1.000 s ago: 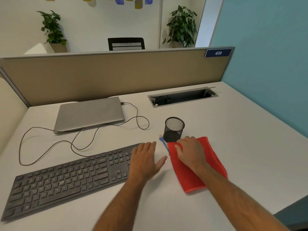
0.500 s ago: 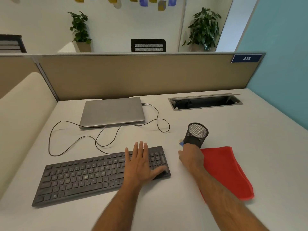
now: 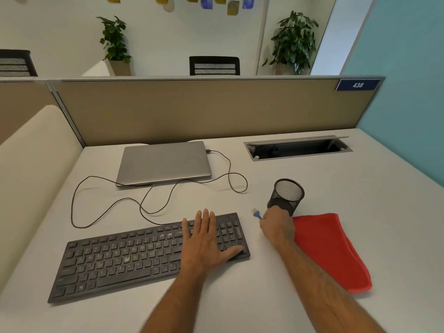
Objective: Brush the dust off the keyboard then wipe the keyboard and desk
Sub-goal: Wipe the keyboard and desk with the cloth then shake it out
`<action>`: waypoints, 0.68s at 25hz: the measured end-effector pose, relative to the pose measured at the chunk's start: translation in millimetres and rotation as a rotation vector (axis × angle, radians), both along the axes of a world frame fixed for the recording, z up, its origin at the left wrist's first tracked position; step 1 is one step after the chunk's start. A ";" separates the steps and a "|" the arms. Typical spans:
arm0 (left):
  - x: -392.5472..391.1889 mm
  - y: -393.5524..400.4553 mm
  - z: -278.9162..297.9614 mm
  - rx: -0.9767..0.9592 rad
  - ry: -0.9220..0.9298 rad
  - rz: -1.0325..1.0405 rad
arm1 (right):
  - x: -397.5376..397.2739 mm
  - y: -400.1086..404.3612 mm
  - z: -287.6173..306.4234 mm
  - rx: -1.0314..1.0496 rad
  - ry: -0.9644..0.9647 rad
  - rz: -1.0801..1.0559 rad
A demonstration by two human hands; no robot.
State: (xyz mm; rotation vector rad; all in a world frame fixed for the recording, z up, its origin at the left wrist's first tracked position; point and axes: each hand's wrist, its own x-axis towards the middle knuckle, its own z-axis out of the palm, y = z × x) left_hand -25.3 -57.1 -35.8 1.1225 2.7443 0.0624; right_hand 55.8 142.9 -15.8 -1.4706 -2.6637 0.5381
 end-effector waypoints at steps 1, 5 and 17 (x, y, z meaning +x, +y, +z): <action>0.1 -0.1 0.0 0.006 0.000 0.002 | -0.6 -0.1 1.3 -0.003 -0.003 -0.003; 1.0 -0.2 0.0 0.012 0.001 0.005 | -3.0 -3.6 5.3 -0.009 -0.086 0.058; 1.6 0.3 0.5 -0.013 0.011 0.003 | -2.2 -15.9 47.5 0.059 0.695 0.200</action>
